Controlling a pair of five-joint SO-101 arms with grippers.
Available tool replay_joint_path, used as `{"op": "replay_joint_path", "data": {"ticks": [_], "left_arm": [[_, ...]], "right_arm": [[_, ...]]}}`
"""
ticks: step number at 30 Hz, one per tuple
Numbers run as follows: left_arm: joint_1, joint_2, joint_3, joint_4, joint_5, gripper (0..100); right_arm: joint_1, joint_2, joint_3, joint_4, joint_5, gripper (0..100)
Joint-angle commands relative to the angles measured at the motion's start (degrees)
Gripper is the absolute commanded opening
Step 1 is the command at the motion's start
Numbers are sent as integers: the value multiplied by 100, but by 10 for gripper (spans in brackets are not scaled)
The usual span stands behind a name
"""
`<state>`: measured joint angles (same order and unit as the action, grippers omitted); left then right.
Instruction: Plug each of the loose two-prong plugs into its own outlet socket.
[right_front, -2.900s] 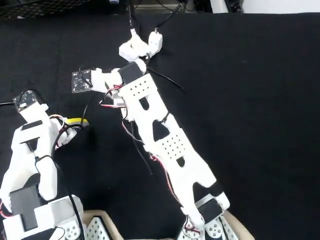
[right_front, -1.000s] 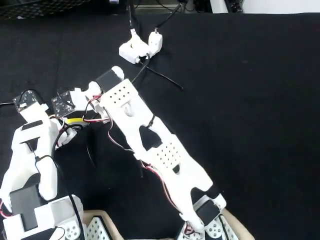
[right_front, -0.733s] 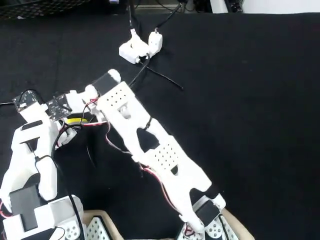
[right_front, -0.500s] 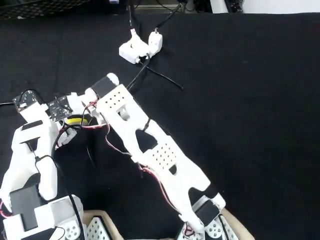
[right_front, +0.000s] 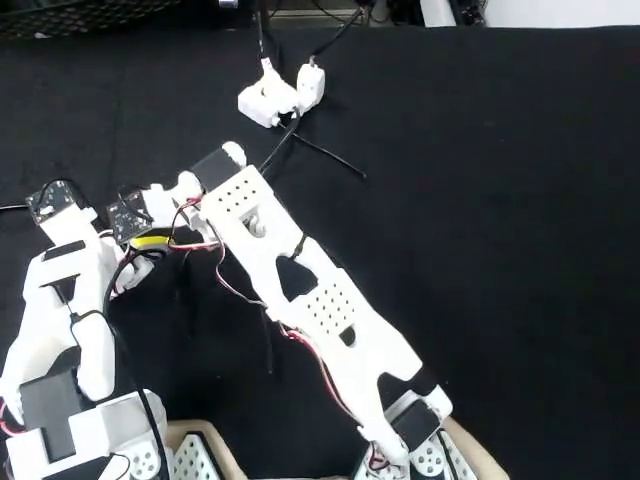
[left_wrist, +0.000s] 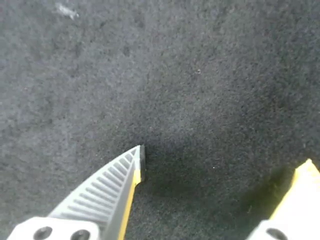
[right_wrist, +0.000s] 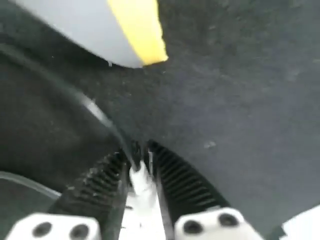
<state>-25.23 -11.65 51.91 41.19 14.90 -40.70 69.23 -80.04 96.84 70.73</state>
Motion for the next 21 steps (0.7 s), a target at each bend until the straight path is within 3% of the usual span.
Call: {"op": "replay_joint_path", "data": {"ticks": [1,10,21], "left_arm": [[57,-185,-48,-26,44,445],[57,-185,-48,-26,44,445],[57,-185,-48,-26,44,445]], "right_arm": [[-53,-66,-1138,360,-202,12],[404,-75,-1560,378,-1231,12],[738,-567,-1534,396,-3446,12]]}}
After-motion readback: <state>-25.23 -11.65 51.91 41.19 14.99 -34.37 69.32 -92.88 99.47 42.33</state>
